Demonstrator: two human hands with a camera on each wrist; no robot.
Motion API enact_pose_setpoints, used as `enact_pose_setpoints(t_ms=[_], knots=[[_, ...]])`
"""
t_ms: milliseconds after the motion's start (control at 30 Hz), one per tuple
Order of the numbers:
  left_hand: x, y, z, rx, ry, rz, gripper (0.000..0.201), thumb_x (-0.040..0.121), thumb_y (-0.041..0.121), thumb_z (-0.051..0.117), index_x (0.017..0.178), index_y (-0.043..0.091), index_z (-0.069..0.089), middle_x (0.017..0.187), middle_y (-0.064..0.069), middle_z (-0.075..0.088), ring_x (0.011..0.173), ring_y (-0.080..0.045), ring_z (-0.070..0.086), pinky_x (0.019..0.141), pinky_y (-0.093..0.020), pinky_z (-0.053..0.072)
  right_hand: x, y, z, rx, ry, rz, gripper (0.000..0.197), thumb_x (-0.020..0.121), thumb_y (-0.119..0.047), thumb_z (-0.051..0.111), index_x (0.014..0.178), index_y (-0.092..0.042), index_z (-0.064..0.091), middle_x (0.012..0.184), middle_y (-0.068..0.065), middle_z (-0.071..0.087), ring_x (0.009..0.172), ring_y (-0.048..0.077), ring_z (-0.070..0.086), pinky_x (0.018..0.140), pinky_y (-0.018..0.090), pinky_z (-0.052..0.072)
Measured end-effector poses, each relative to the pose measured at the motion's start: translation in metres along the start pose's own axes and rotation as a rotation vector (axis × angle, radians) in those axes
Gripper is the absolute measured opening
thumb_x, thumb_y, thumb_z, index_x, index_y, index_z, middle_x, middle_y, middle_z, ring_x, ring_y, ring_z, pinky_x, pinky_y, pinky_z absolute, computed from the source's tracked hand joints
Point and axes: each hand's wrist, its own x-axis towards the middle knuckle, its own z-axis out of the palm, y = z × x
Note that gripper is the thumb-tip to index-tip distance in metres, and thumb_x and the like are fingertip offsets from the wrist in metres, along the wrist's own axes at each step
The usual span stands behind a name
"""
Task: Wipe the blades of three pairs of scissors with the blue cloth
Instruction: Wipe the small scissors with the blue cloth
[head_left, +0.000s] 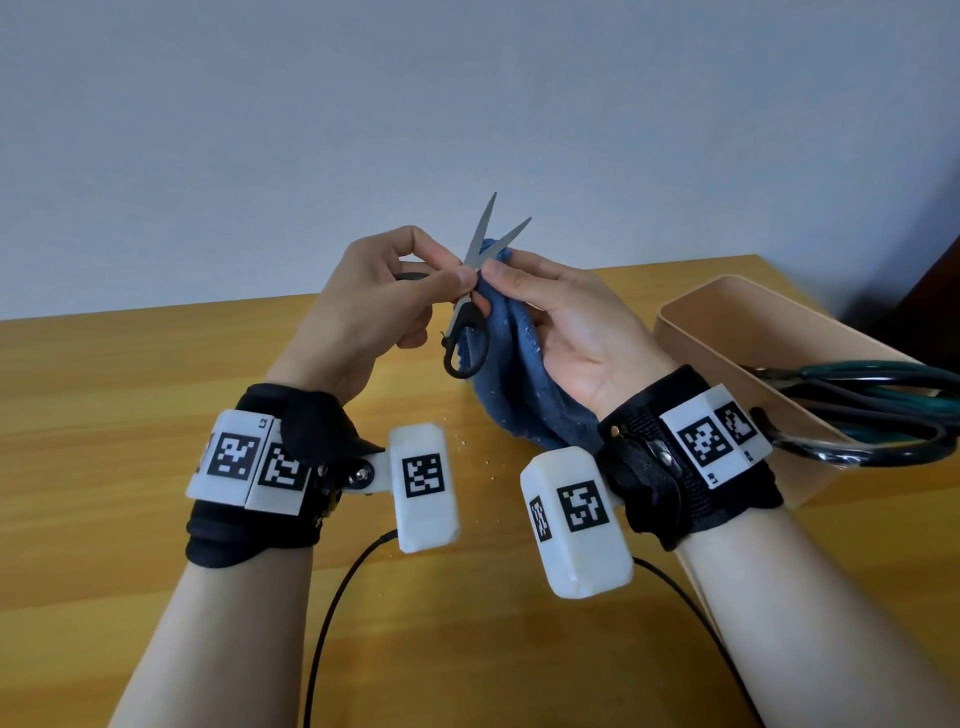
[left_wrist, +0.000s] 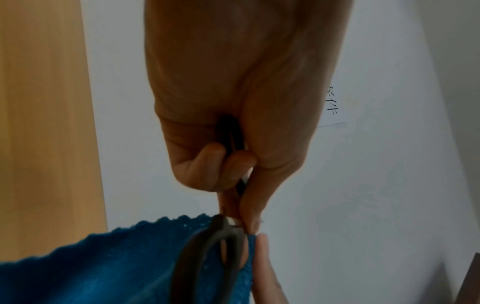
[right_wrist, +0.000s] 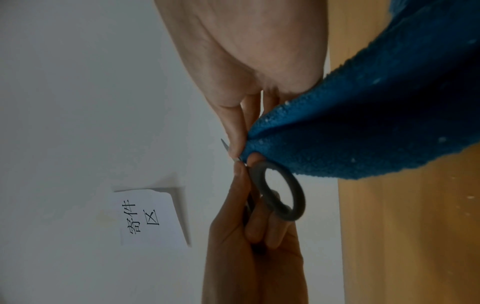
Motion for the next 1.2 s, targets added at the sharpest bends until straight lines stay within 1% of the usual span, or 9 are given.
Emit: enact_pose_setpoints(t_ms=[167,267,333,533,667,833,967,1100,1200], knots=[[0.0007,-0.0008,-0.0016,0.001,0.024,-0.001,0.014,0.094,0.012,0.069,0.087,0.006,0.057,0.062,0.001,0.067,0.047,-0.013,0.028,0.045,-0.022,0.03,-0.0014,-0.005,-0.0001,-0.019,0.036,0.049,0.019,0.093,-0.001,0.055,0.105,-0.001,0.07,0.089,0.016,0.07,0.072,0.022,0.068,0.055,0.031,0.057],[0.0016,-0.0025,-0.0042,0.01,0.025,-0.005,0.014,0.094,0.012,0.07,0.088,0.005,0.058,0.056,0.005,0.059,0.047,-0.012,0.029,0.046,-0.023,0.029,-0.0006,-0.0026,0.0001,-0.049,0.003,0.06,0.033,0.093,0.005,0.053,0.122,-0.002,0.066,0.101,0.018,0.068,0.084,0.021,0.068,0.061,0.031,0.058],[0.0013,-0.0031,-0.0049,0.012,0.017,-0.003,0.014,0.094,0.012,0.07,0.089,0.005,0.059,0.054,0.007,0.054,0.047,-0.013,0.029,0.046,-0.023,0.028,0.0004,-0.0009,-0.0008,-0.042,-0.009,0.066,0.033,0.093,0.003,0.056,0.124,-0.002,0.065,0.102,0.017,0.068,0.087,0.021,0.068,0.063,0.031,0.059],[-0.0016,-0.0002,-0.0023,0.042,-0.043,0.026,0.014,0.095,0.013,0.069,0.088,0.005,0.059,0.07,-0.011,0.064,0.049,-0.015,0.029,0.048,-0.025,0.029,0.0005,0.0002,-0.0002,-0.058,-0.008,0.048,0.011,0.093,-0.006,0.063,0.102,-0.005,0.069,0.086,0.009,0.072,0.078,0.018,0.071,0.07,0.03,0.059],[-0.0011,0.0019,-0.002,0.045,-0.042,0.037,0.01,0.094,0.013,0.069,0.092,0.009,0.061,0.067,0.0,0.067,0.049,-0.013,0.032,0.047,-0.022,0.031,0.0002,-0.0004,0.0015,-0.066,0.038,-0.001,0.008,0.092,-0.007,0.065,0.097,-0.005,0.07,0.083,0.01,0.072,0.074,0.021,0.07,0.07,0.033,0.06],[-0.0034,0.0029,-0.0015,0.09,-0.061,0.033,0.003,0.095,0.013,0.067,0.097,0.011,0.066,0.084,-0.011,0.077,0.052,-0.012,0.034,0.047,-0.02,0.033,0.0018,-0.005,-0.0019,-0.033,0.148,-0.037,0.012,0.091,-0.011,0.068,0.099,-0.002,0.068,0.098,0.025,0.069,0.082,0.034,0.069,0.071,0.045,0.062],[-0.0036,0.0043,0.0005,0.086,-0.054,0.036,0.002,0.096,0.014,0.066,0.095,0.012,0.068,0.086,-0.011,0.077,0.049,-0.01,0.035,0.048,-0.02,0.033,0.0012,-0.0056,0.0012,0.011,0.187,-0.054,0.01,0.093,-0.013,0.067,0.096,-0.004,0.068,0.087,0.018,0.069,0.072,0.029,0.069,0.062,0.04,0.059],[-0.0028,0.0029,-0.0017,0.106,-0.053,0.041,0.004,0.096,0.015,0.066,0.098,0.011,0.067,0.087,-0.008,0.078,0.052,-0.011,0.037,0.049,-0.021,0.035,-0.0004,-0.0044,0.0065,0.031,0.23,-0.074,0.009,0.094,-0.015,0.066,0.09,-0.007,0.068,0.079,0.013,0.069,0.07,0.028,0.069,0.067,0.043,0.062],[-0.0015,-0.0005,-0.0046,0.105,-0.006,0.055,0.008,0.095,0.015,0.068,0.1,0.009,0.07,0.084,0.004,0.075,0.054,-0.012,0.038,0.051,-0.021,0.039,0.0014,-0.006,0.003,0.111,0.278,-0.086,0.006,0.093,-0.014,0.068,0.089,-0.009,0.066,0.085,0.011,0.067,0.084,0.03,0.068,0.08,0.046,0.061]])
